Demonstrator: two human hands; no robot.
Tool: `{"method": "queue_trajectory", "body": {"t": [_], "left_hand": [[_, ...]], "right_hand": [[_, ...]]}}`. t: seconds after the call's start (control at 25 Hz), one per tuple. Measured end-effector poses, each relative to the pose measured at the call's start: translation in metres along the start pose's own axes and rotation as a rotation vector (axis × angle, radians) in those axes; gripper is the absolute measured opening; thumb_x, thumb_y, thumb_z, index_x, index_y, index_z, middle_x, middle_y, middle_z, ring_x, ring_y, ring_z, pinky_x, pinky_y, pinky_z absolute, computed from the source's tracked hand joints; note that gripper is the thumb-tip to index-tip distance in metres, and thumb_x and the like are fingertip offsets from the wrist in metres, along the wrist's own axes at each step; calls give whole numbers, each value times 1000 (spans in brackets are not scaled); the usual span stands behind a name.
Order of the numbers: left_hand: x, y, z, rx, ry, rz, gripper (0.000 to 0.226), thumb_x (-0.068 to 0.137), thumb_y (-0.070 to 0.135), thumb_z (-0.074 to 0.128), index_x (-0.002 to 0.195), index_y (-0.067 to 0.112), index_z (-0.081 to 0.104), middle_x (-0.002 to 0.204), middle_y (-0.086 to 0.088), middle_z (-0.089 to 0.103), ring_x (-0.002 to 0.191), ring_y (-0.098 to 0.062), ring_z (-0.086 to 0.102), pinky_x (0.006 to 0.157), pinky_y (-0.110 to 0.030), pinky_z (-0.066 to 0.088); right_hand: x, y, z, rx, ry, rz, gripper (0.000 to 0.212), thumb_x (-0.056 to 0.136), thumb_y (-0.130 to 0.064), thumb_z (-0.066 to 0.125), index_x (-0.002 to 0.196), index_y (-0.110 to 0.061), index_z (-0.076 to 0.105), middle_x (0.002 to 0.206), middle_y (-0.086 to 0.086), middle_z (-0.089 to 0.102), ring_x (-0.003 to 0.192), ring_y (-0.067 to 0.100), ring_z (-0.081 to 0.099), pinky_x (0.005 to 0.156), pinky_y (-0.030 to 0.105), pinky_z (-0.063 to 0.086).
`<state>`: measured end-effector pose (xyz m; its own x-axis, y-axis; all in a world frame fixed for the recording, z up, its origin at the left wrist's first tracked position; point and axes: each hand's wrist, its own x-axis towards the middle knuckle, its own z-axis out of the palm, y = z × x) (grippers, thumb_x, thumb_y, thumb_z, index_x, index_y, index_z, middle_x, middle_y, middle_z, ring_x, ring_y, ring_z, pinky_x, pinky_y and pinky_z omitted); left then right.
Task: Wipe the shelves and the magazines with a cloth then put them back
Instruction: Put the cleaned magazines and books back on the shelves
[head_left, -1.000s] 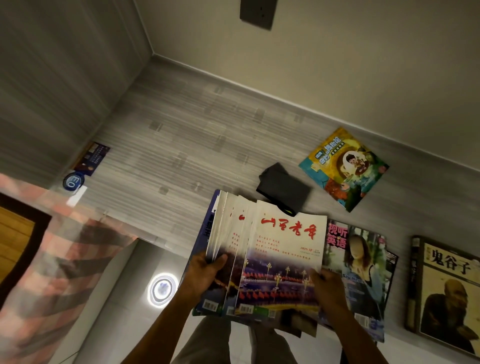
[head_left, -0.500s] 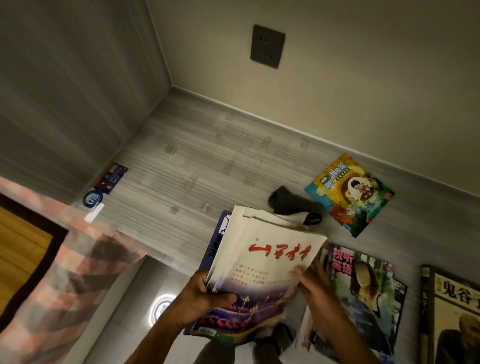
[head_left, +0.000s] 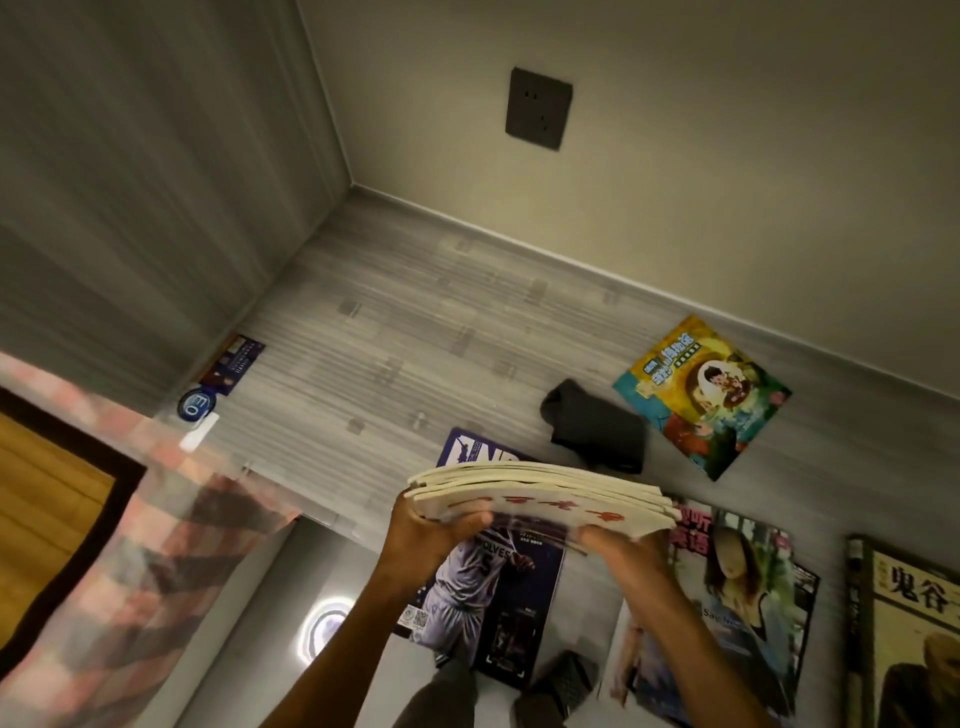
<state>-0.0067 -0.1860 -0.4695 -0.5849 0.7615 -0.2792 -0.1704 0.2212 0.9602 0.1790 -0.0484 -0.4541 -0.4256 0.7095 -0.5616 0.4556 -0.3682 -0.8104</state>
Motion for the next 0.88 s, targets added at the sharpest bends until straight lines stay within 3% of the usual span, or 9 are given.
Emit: {"method": "queue_trajectory", "body": {"t": [0.12, 0.24, 0.4, 0.52, 0.64, 0.72, 0.8, 0.88], "left_hand": [[-3, -2, 1, -20, 35, -62, 40, 70, 8, 83, 108, 15, 69, 105, -9, 73, 100, -28, 68, 83, -40, 57], [-12, 25, 6, 11, 89, -130, 40, 67, 32, 84, 100, 16, 68, 93, -3, 75, 87, -26, 72, 69, -35, 60], [-15, 108, 11, -102, 137, -43, 39, 64, 27, 87, 97, 14, 70, 90, -8, 75, 83, -25, 72, 67, -35, 60], [-15, 203, 6, -138, 138, 85, 49, 48, 19, 95, 89, 13, 71, 83, -7, 75, 75, -22, 73, 60, -30, 58], [-25, 304, -1, -146, 136, 242, 44, 46, 16, 96, 83, 12, 72, 78, -5, 75, 70, -21, 73, 56, -29, 57], [-36, 368, -2, -142, 135, 401, 48, 37, 29, 94, 80, 18, 76, 79, -8, 75, 71, -25, 73, 60, -36, 58], [-47, 425, 2, -179, 121, 573, 42, 44, 29, 92, 82, 20, 76, 81, -9, 75, 74, -28, 73, 64, -39, 58], [-50, 472, 16, -220, 92, 691, 27, 63, 21, 83, 88, 14, 73, 85, -6, 75, 76, -26, 73, 67, -40, 58]], "right_hand": [[1, 16, 9, 23, 20, -74, 35, 78, -6, 77, 94, -34, 64, 86, -23, 69, 88, -5, 64, 67, 8, 49], [-9, 4, 3, 65, 40, -91, 36, 75, -18, 79, 104, -34, 65, 100, -15, 72, 99, 5, 66, 76, 20, 54], [-30, -74, -9, 212, 126, -237, 40, 69, -2, 80, 96, -27, 64, 86, -17, 73, 85, 6, 69, 60, 16, 53], [-66, -173, -27, 196, 135, -474, 60, 48, -4, 93, 95, -27, 64, 82, -18, 73, 81, 9, 70, 55, 17, 53], [-112, -268, -43, 197, 178, -678, 47, 39, -18, 91, 80, -24, 70, 70, -16, 72, 66, 1, 69, 50, 19, 50], [-141, -326, -49, 250, 192, -815, 48, 32, -10, 96, 71, -17, 68, 64, -10, 72, 54, 4, 67, 41, 14, 47], [-164, -386, -56, 276, 258, -996, 42, 36, -32, 87, 71, -16, 70, 68, -10, 73, 55, 5, 67, 43, 15, 49], [-172, -446, -66, 254, 302, -1194, 43, 49, -45, 79, 83, -20, 70, 80, -11, 74, 69, 6, 71, 55, 21, 55]]}}
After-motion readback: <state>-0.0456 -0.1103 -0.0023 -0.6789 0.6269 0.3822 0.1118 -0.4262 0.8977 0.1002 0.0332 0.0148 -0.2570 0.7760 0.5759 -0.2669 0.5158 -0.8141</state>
